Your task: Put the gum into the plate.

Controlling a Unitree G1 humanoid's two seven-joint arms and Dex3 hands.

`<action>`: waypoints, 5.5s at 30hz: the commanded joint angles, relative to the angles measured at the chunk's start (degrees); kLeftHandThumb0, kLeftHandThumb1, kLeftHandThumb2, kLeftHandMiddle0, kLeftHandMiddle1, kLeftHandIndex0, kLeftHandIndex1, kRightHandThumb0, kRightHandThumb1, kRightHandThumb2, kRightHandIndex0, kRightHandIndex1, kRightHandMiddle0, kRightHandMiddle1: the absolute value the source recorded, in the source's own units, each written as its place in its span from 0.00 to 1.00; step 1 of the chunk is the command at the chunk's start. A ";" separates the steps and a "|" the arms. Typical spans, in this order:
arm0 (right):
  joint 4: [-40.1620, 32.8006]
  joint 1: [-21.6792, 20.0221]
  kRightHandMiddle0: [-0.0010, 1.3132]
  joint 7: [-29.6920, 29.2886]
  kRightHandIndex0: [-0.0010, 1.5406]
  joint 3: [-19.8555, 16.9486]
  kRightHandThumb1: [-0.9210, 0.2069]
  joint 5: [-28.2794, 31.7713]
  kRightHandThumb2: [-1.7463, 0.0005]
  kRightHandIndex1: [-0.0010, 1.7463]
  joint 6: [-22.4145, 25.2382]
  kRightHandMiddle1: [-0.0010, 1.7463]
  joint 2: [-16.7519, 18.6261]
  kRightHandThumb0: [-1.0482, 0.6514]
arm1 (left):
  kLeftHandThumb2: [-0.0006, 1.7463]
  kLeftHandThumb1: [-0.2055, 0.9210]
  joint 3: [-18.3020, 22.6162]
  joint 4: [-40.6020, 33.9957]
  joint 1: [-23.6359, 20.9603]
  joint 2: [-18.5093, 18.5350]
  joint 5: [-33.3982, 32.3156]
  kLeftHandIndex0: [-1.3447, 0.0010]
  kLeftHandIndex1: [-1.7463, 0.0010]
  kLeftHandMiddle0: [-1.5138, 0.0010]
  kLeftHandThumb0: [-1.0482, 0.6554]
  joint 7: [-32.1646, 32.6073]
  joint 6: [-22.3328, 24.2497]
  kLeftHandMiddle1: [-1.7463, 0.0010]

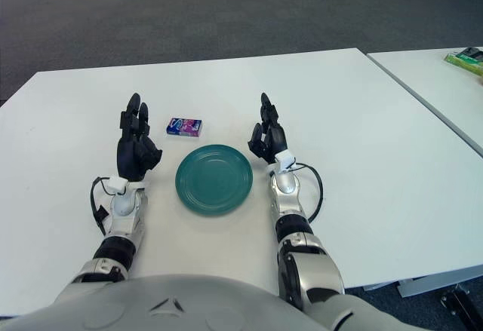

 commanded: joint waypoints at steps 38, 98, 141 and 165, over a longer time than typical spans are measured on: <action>0.70 14.37 0.03 3.65 0.03 -0.86 0.00 5.09 0.48 0.00 5.76 0.04 1.36 0.14 | 0.45 1.00 -3.64 -20.48 11.96 -4.99 3.93 0.86 0.54 0.77 0.08 9.02 16.12 0.98; 13.97 8.82 0.00 -2.99 0.03 0.63 0.00 1.60 0.48 0.00 5.01 0.06 0.52 0.14 | 0.24 1.00 -27.83 23.22 -46.02 29.08 47.41 0.88 0.46 0.83 0.00 17.67 28.27 1.00; 14.29 9.74 0.02 -5.09 0.05 1.02 0.00 1.03 0.46 0.01 4.20 0.06 0.40 0.16 | 0.18 1.00 -38.37 38.61 -47.02 19.58 47.81 0.88 0.51 0.80 0.05 15.74 37.60 1.00; 13.73 10.19 0.00 -3.76 0.05 -0.75 0.00 3.38 0.49 0.00 2.28 0.10 1.70 0.14 | 0.14 1.00 -42.90 41.08 -41.52 17.47 48.64 0.90 0.52 0.80 0.06 14.36 41.04 0.99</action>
